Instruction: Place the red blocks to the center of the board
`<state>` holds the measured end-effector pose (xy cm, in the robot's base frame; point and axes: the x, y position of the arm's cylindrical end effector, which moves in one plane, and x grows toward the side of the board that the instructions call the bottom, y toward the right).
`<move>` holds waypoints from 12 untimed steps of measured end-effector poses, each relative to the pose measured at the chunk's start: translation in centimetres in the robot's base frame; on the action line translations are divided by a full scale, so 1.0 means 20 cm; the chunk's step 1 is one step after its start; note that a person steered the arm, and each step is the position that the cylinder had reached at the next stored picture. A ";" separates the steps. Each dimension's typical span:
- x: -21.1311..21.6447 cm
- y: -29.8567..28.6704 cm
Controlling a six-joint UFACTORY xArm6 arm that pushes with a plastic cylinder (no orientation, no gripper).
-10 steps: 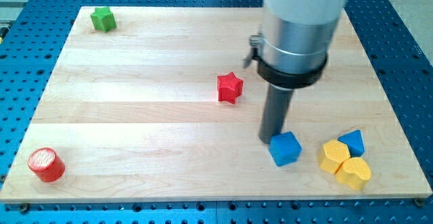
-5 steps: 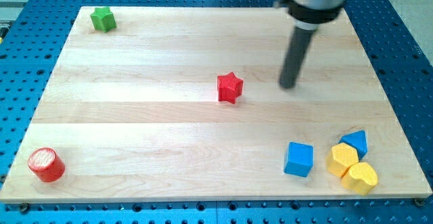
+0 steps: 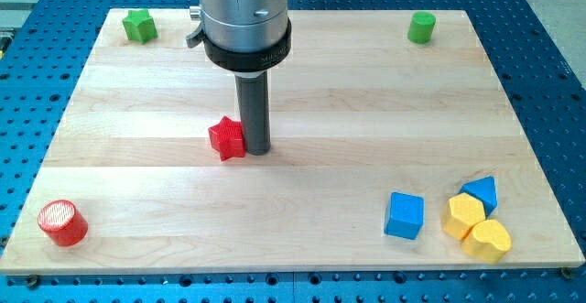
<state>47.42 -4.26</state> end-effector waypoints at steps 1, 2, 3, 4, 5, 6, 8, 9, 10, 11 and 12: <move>0.01 0.00; 0.12 0.00; 0.45 -0.22; 0.67 -0.71; 0.67 -1.22; 0.63 -1.31; 0.58 -1.31; 0.54 -1.31; 0.39 -1.31; 0.25 -1.15; 0.24 -0.88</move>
<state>52.27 -21.86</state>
